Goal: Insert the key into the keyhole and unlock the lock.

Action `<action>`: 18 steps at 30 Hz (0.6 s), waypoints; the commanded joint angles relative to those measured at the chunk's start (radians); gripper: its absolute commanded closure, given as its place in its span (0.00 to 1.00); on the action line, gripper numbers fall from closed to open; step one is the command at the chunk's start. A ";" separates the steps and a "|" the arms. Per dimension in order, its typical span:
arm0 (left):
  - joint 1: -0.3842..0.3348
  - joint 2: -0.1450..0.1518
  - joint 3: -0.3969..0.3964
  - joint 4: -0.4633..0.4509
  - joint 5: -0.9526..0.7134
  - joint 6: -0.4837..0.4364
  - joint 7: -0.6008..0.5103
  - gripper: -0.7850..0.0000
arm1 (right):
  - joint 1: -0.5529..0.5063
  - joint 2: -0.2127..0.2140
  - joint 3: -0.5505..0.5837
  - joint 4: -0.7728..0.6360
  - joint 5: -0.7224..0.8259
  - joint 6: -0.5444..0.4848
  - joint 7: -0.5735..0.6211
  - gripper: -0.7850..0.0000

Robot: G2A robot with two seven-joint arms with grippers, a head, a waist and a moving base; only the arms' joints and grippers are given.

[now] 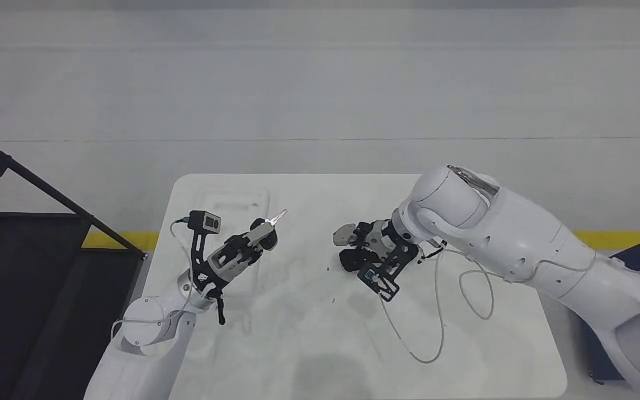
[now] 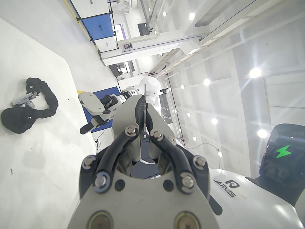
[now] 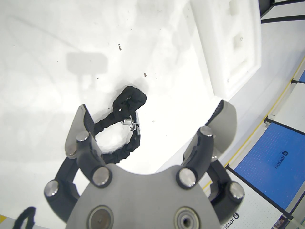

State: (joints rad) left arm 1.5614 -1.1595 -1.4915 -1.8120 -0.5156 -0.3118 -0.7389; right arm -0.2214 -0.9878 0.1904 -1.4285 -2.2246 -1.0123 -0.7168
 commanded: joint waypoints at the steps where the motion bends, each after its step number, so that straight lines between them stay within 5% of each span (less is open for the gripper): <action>1: 0.000 0.000 0.000 0.000 0.000 0.000 0.000 1.00 | -0.012 0.000 0.003 0.009 0.017 0.011 0.003 0.00; 6: 0.000 0.000 0.000 0.000 0.000 0.000 0.000 1.00 | -0.019 -0.025 0.001 0.095 0.103 0.000 0.087 0.00; 12: 0.000 0.000 0.000 0.000 0.000 0.000 0.000 1.00 | 0.013 -0.106 -0.020 0.276 0.087 0.000 0.101 0.00; 15: 0.000 0.000 0.000 0.000 0.000 0.000 0.000 1.00 | 0.006 -0.153 -0.020 0.368 0.031 0.000 0.077 0.25; 18: 0.000 0.000 0.000 0.000 0.000 0.000 0.000 1.00 | -0.002 -0.203 -0.020 0.460 -0.045 0.000 0.032 0.31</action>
State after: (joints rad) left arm 1.5614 -1.1595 -1.4915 -1.8120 -0.5156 -0.3118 -0.7389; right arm -0.2198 -1.1755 0.1700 -1.0013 -2.2429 -1.0123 -0.6713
